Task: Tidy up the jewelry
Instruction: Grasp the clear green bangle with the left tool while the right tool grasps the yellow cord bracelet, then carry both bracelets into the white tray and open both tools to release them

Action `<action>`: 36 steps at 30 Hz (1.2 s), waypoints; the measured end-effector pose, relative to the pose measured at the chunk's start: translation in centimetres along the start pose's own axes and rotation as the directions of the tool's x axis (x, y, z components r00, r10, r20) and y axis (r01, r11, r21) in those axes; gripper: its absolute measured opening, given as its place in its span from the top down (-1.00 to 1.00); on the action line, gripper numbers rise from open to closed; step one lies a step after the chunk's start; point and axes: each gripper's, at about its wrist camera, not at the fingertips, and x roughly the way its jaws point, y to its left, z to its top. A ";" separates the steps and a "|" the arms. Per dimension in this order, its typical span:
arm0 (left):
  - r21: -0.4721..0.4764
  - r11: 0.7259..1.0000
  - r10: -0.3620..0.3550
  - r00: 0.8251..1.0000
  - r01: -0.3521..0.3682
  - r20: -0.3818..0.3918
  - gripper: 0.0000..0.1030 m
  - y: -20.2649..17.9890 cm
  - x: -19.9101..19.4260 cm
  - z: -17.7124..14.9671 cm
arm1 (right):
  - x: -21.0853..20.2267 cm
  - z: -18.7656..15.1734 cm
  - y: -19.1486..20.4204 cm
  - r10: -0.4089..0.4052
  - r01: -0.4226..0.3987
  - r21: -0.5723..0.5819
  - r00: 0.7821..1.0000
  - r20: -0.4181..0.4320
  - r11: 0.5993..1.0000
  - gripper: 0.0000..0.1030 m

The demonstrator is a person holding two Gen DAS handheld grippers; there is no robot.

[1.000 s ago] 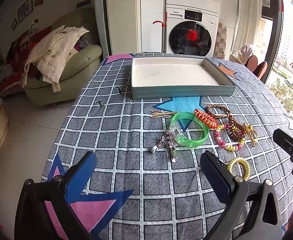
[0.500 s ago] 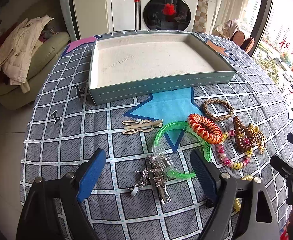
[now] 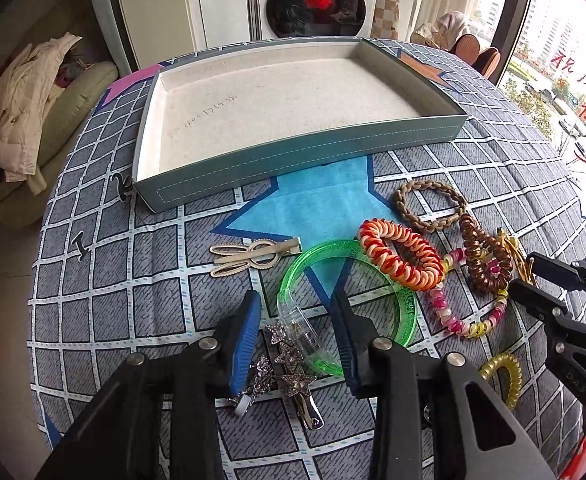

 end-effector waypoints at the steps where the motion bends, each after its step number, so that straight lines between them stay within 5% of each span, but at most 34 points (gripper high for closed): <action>1: 0.007 1.000 -0.001 1.000 0.001 0.001 0.21 -0.1 0.0 0.0 | 0.0 0.0 -0.2 0.014 -0.014 0.014 1.000 -0.002 1.000 0.63; 3: 0.012 1.000 -0.006 1.000 0.005 0.005 0.26 -0.1 0.0 0.1 | 0.1 0.1 -0.6 0.040 -0.040 0.048 0.999 0.002 0.998 0.85; 6: 0.022 1.000 -0.023 1.000 0.022 0.014 0.43 -0.2 -0.2 0.1 | -0.6 0.1 -1.4 0.063 -0.066 0.105 0.998 0.030 0.992 0.86; 22: -0.041 0.992 -0.111 0.986 0.117 0.121 0.44 2.3 -5.2 2.3 | -4.3 4.6 -4.2 0.216 -0.251 0.242 0.963 0.159 0.937 0.87; 36: -0.114 0.994 0.021 0.988 -0.004 0.154 0.44 5.7 -1.6 12.5 | 1.0 16.7 -5.0 0.301 -0.333 0.231 0.940 0.163 0.914 0.87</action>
